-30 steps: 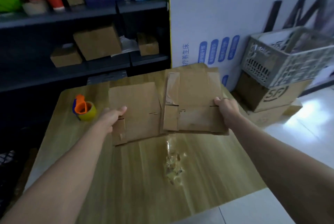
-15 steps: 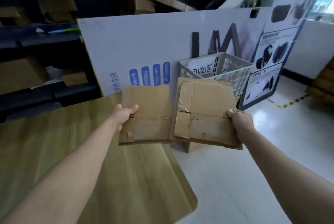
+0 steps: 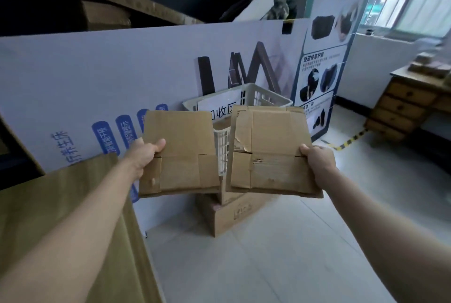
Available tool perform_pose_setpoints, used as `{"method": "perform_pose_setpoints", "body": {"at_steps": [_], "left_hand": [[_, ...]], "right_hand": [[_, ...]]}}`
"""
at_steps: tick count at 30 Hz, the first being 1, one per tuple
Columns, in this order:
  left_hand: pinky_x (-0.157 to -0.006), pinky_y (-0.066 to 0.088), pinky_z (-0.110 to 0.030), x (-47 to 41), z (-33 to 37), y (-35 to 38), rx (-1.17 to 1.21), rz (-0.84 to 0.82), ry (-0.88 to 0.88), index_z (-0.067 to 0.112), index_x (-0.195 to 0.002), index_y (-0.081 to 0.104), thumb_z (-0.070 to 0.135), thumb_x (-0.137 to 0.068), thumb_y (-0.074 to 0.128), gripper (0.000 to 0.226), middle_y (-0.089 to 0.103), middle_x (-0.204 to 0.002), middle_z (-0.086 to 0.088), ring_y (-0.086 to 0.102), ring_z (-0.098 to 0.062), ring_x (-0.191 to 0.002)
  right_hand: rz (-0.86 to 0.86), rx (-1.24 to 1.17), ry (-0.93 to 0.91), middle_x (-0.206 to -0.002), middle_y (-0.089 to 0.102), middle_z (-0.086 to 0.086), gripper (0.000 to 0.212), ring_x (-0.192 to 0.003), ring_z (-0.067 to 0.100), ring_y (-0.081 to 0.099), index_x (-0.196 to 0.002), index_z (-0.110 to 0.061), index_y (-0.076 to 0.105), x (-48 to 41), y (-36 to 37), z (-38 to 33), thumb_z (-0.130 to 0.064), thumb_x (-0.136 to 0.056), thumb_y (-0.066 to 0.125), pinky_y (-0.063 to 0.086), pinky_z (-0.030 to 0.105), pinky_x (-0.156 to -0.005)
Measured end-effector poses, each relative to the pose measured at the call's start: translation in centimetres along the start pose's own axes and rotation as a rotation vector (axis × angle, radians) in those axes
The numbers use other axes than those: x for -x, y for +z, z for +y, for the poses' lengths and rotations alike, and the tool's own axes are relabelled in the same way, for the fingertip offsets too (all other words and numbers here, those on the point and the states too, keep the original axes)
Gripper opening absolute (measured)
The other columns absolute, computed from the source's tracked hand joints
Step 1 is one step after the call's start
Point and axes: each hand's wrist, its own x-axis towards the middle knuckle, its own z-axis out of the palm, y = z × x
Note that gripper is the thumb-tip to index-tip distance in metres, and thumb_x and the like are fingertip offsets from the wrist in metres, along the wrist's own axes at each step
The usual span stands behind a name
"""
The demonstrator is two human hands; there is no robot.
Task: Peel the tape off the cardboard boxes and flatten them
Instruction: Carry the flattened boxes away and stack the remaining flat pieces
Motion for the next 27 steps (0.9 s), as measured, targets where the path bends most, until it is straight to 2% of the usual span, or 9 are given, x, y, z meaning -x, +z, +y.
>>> {"method": "perform_pose_setpoints", "body": {"at_steps": [3, 6, 10, 13, 17, 19, 22, 24, 27], "left_hand": [[-0.077, 0.049, -0.042, -3.8, 1.1, 2.4, 0.06, 0.001, -0.021, 0.011, -0.111, 0.053, 0.023, -0.09, 0.063, 0.027, 0.061, -0.108, -0.013, 0.059, -0.028, -0.091], [-0.068, 0.048, -0.037, -6.9, 1.9, 4.5, 0.088, 0.008, -0.03, 0.008, -0.119, 0.05, 0.022, -0.09, 0.063, 0.035, 0.061, -0.11, -0.013, 0.059, -0.024, -0.087], [-0.082, 0.049, -0.045, -10.0, 2.9, 6.7, 0.079, 0.058, -0.059, 0.008, -0.123, 0.049, 0.025, -0.09, 0.063, 0.04, 0.061, -0.113, -0.012, 0.058, -0.029, -0.098], [-0.078, 0.05, -0.042, -11.3, 3.9, 7.7, 0.089, 0.126, -0.066, 0.01, -0.123, 0.05, 0.027, -0.089, 0.065, 0.041, 0.061, -0.112, -0.009, 0.059, -0.026, -0.095], [-0.059, 0.046, -0.031, -12.4, 5.4, 9.9, 0.152, 0.236, -0.072, 0.009, -0.12, 0.048, 0.025, -0.09, 0.064, 0.038, 0.061, -0.096, -0.002, 0.058, -0.017, -0.081], [-0.066, 0.049, -0.035, -13.1, 6.0, 11.6, 0.176, 0.272, -0.09, 0.009, -0.119, 0.048, 0.025, -0.089, 0.065, 0.038, 0.061, -0.1, -0.004, 0.059, -0.02, -0.086], [-0.09, 0.049, -0.049, -14.0, 6.3, 14.3, 0.169, 0.293, -0.134, 0.007, -0.123, 0.051, 0.027, -0.088, 0.066, 0.042, 0.062, -0.115, -0.011, 0.06, -0.03, -0.102], [-0.087, 0.05, -0.049, -14.6, 6.4, 15.4, 0.182, 0.316, -0.157, 0.007, -0.122, 0.052, 0.027, -0.088, 0.065, 0.041, 0.063, -0.114, -0.012, 0.06, -0.031, -0.101], [-0.074, 0.052, -0.045, -16.1, 6.9, 16.1, 0.21, 0.354, -0.19, 0.009, -0.116, 0.055, 0.029, -0.088, 0.065, 0.036, 0.064, -0.107, -0.012, 0.061, -0.031, -0.096]], "right_hand": [[0.022, 0.027, -0.012, -0.075, 0.06, 0.005, 0.018, -0.067, 0.021, 0.056, -0.072, -0.011, 0.059, -4.9, 0.8, -2.2, -0.021, -0.087, 0.061, 0.04, 0.03, -0.055], [0.019, 0.027, -0.009, -0.073, 0.06, 0.003, 0.018, -0.065, 0.019, 0.055, -0.07, -0.012, 0.058, -9.7, 1.7, -4.0, -0.02, -0.085, 0.061, 0.041, 0.029, -0.054], [-0.039, 0.039, 0.006, -0.078, 0.062, 0.006, 0.014, -0.068, 0.021, 0.057, -0.075, -0.012, 0.059, -15.9, 3.5, -5.3, -0.021, -0.085, 0.062, 0.039, 0.029, -0.055], [-0.097, 0.069, -0.002, -0.082, 0.059, 0.006, 0.016, -0.072, 0.021, 0.054, -0.076, -0.016, 0.055, -20.6, 5.1, -6.7, -0.027, -0.086, 0.061, 0.039, 0.031, -0.061], [-0.227, 0.086, -0.045, -0.089, 0.062, 0.007, 0.019, -0.08, 0.024, 0.058, -0.095, -0.014, 0.059, -26.3, 6.1, -8.7, -0.03, -0.086, 0.062, 0.04, 0.031, -0.059], [-0.279, 0.093, -0.072, -0.09, 0.065, 0.008, 0.02, -0.081, 0.025, 0.06, -0.1, -0.015, 0.061, -29.2, 6.0, -9.9, -0.029, -0.086, 0.062, 0.043, 0.031, -0.062], [-0.319, 0.104, -0.091, -0.085, 0.064, 0.007, 0.016, -0.076, 0.024, 0.058, -0.083, -0.012, 0.06, -33.3, 6.0, -11.5, -0.027, -0.086, 0.064, 0.043, 0.031, -0.062], [-0.359, 0.125, -0.103, -0.082, 0.062, 0.008, 0.017, -0.075, 0.025, 0.056, -0.075, -0.014, 0.059, -35.5, 6.5, -12.2, -0.025, -0.086, 0.065, 0.043, 0.034, -0.068], [-0.403, 0.178, -0.124, -0.083, 0.061, 0.01, 0.02, -0.074, 0.025, 0.054, -0.072, -0.011, 0.059, -38.7, 8.1, -12.9, -0.024, -0.086, 0.065, 0.041, 0.033, -0.066]]}}
